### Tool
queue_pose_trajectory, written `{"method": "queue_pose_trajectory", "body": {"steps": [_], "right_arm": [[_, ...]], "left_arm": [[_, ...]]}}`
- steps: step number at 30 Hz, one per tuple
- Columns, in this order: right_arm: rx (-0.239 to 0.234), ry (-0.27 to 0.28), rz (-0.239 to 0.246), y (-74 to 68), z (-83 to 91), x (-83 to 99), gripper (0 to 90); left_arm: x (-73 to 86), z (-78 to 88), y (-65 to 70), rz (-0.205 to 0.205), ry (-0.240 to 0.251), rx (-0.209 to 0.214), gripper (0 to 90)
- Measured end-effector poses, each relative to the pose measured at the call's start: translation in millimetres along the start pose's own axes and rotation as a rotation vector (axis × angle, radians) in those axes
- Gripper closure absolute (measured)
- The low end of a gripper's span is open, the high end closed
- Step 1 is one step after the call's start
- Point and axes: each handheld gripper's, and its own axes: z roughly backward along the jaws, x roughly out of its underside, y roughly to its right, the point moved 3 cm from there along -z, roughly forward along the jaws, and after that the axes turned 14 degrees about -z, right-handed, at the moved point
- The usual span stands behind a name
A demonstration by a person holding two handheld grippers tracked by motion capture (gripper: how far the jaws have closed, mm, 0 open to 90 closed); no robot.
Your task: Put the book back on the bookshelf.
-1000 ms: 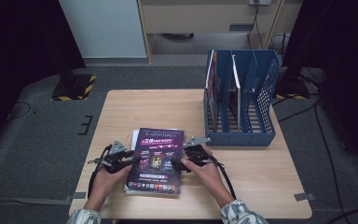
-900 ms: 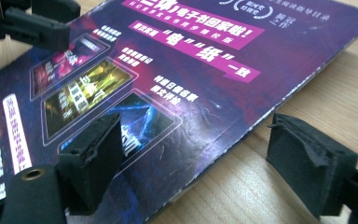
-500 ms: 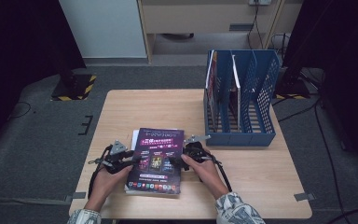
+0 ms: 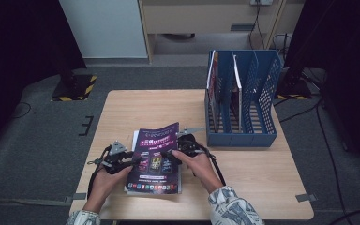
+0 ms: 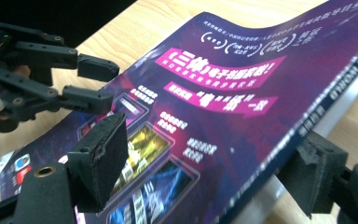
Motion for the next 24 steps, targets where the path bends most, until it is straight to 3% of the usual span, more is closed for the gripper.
{"method": "queue_pose_trajectory", "body": {"steps": [16, 24], "right_arm": [[0.046, -0.02, 0.019, -19.0, -20.9, -21.4, 23.4], [0.063, -0.051, 0.044, -27.4, -30.2, -29.8, 29.4]], "left_arm": [[-1.0, -1.6, 0.9, 0.005, 0.0, 0.007, 47.3], [-0.2, -1.6, 0.4, 0.015, 0.01, 0.013, 45.9]]}}
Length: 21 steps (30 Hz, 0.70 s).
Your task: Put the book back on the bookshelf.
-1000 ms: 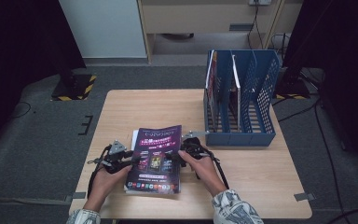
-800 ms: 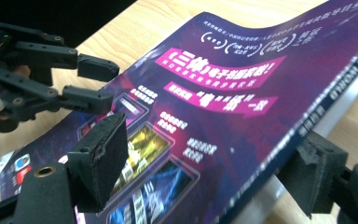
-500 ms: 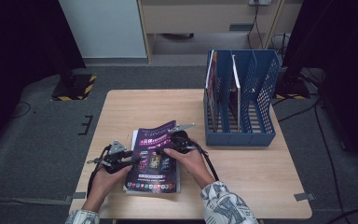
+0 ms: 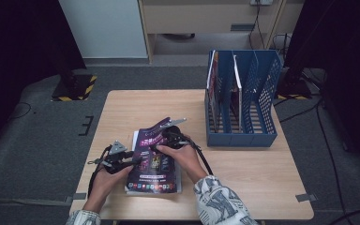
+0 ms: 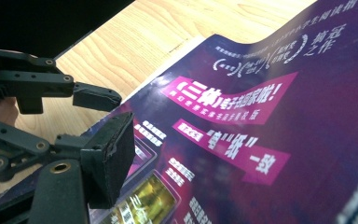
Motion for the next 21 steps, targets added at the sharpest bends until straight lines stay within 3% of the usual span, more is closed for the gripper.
{"method": "queue_pose_trajectory", "body": {"steps": [1, 4, 12, 15, 18, 21], "right_arm": [[0.011, 0.0, 0.018, -0.3, -1.0, -0.5, 30.8], [0.034, -0.014, 0.007, -0.8, -1.1, -0.5, 36.5], [0.123, 0.012, 0.036, -0.7, -2.3, -4.5, 67.5], [0.124, 0.042, 0.041, -2.4, 3.2, -8.7, 76.5], [0.114, 0.056, 0.066, -7.8, 10.3, -13.3, 78.6], [0.104, 0.077, 0.09, -13.9, 16.3, -15.5, 79.6]], "left_arm": [[-0.1, 0.0, 0.1, 0.0, -0.001, 0.0, 45.8], [-0.1, 0.2, 0.0, -0.001, -0.002, 0.003, 45.5], [0.1, 1.1, -0.9, 0.02, 0.009, 0.027, 43.7], [-1.3, 0.5, 0.1, 0.021, 0.016, 0.047, 40.6], [-3.2, -0.2, 0.6, 0.044, 0.04, 0.068, 36.3], [-3.2, 0.0, 0.1, 0.037, 0.044, 0.064, 28.5]]}}
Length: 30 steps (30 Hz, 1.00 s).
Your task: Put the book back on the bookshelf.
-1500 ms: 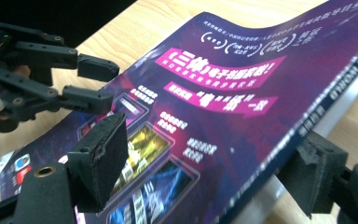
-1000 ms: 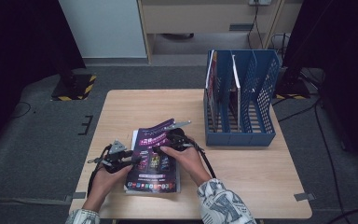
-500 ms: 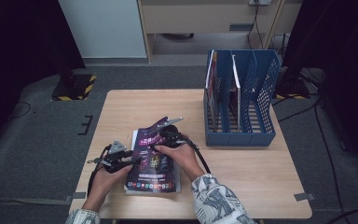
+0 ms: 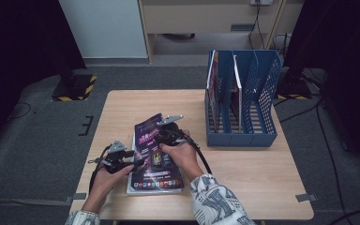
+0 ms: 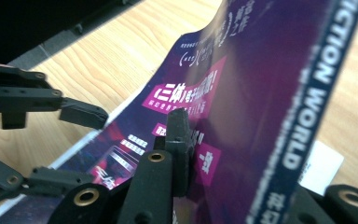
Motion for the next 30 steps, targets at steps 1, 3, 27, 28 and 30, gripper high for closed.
{"method": "queue_pose_trajectory", "body": {"steps": [1, 3, 27, 28, 30], "right_arm": [[-0.002, 0.01, 0.01, -1.0, 1.2, -1.1, 79.8], [-0.003, 0.017, 0.018, -2.6, 3.8, -2.6, 80.1], [-0.057, 0.137, 0.111, -15.2, 34.1, -19.1, 81.8], [-0.064, 0.141, 0.109, -15.3, 34.7, -19.1, 81.9], [-0.073, 0.15, 0.108, -15.8, 35.4, -18.9, 82.0]], "left_arm": [[0.1, 0.2, -0.6, -0.001, 0.002, -0.001, 25.4], [-0.1, 0.9, -2.1, 0.01, 0.01, -0.003, 19.4], [-8.1, -12.7, -3.7, 0.022, 0.024, 0.041, 13.1], [-9.8, -13.4, -3.7, 0.03, 0.036, 0.048, 13.6], [-11.9, -14.9, -4.7, 0.036, 0.053, 0.065, 16.9]]}}
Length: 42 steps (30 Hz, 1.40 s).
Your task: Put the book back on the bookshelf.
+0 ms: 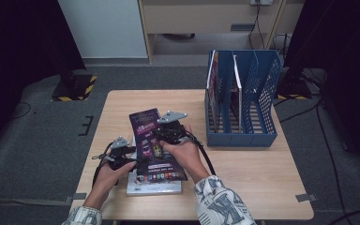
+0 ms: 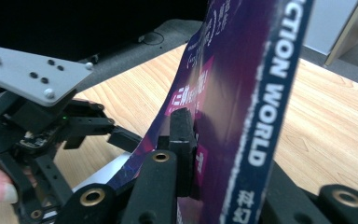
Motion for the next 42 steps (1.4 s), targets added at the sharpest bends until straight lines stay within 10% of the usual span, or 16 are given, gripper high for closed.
{"method": "queue_pose_trajectory", "body": {"steps": [16, 42], "right_arm": [[-0.039, 0.038, -0.018, 1.7, 4.9, 5.1, 82.6], [-0.09, 0.043, 0.006, 7.4, 21.7, -23.9, 78.6]], "left_arm": [[-3.5, 17.2, -5.4, 0.055, 0.041, 0.015, 65.8], [-16.1, 41.0, -7.3, -0.012, 0.147, -0.067, 81.0]]}}
